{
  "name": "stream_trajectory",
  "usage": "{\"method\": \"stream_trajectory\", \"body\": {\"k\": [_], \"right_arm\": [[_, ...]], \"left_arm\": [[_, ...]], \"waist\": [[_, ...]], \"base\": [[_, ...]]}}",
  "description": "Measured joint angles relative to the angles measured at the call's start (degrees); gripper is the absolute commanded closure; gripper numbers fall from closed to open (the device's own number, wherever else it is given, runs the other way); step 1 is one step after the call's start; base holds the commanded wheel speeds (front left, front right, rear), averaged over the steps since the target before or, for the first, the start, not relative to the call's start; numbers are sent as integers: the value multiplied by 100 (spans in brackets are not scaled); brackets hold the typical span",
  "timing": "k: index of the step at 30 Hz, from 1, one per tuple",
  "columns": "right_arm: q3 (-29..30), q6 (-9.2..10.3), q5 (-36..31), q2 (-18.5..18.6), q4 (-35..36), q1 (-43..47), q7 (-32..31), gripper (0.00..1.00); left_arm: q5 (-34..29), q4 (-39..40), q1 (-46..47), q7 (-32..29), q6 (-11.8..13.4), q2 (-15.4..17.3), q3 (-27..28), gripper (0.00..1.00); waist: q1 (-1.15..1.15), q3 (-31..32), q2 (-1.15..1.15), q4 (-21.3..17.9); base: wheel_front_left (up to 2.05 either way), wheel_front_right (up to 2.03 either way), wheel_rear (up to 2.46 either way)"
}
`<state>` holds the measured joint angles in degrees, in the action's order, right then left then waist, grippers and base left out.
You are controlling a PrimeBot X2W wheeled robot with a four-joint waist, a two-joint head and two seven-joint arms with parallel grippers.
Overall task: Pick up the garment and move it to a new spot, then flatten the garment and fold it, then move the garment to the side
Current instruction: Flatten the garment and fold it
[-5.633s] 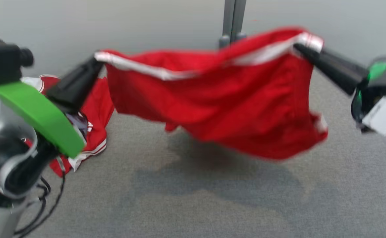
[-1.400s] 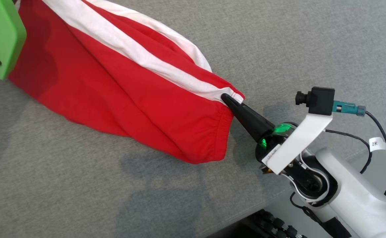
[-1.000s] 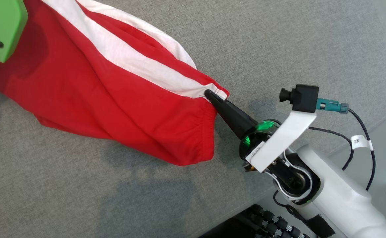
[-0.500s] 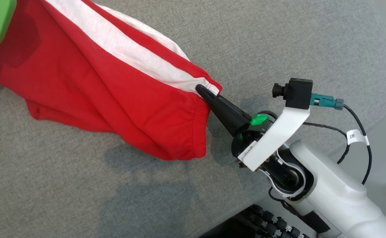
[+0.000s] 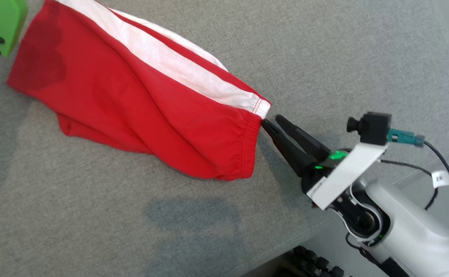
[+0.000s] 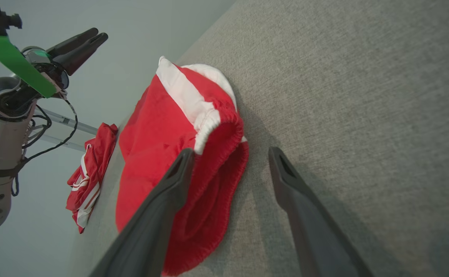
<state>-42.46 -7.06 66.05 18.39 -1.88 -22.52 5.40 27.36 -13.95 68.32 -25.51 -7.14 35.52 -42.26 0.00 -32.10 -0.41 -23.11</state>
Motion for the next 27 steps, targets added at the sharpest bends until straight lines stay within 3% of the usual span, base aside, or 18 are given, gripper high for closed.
{"method": "stream_trajectory", "body": {"k": [3, 12, 27], "right_arm": [[74, 0, 96, 138, -30, 299, 11, 0], [156, 18, 312, 349, -82, 712, 11, 0], [404, 424, 537, 644, 56, 1191, 9, 0]], "left_arm": [[-7, 48, -245, 503, 79, -44, 163, 0], [-129, 314, -1113, 1614, 777, -175, 449, 0], [-112, 975, -1903, 2108, 1163, -182, 455, 0]], "waist": [[0, 152, 0, 81], [0, 650, 0, 463], [0, 1371, 0, 1443]], "base": [[0, 0, 0], [0, 0, 0], [0, 0, 0]]}}
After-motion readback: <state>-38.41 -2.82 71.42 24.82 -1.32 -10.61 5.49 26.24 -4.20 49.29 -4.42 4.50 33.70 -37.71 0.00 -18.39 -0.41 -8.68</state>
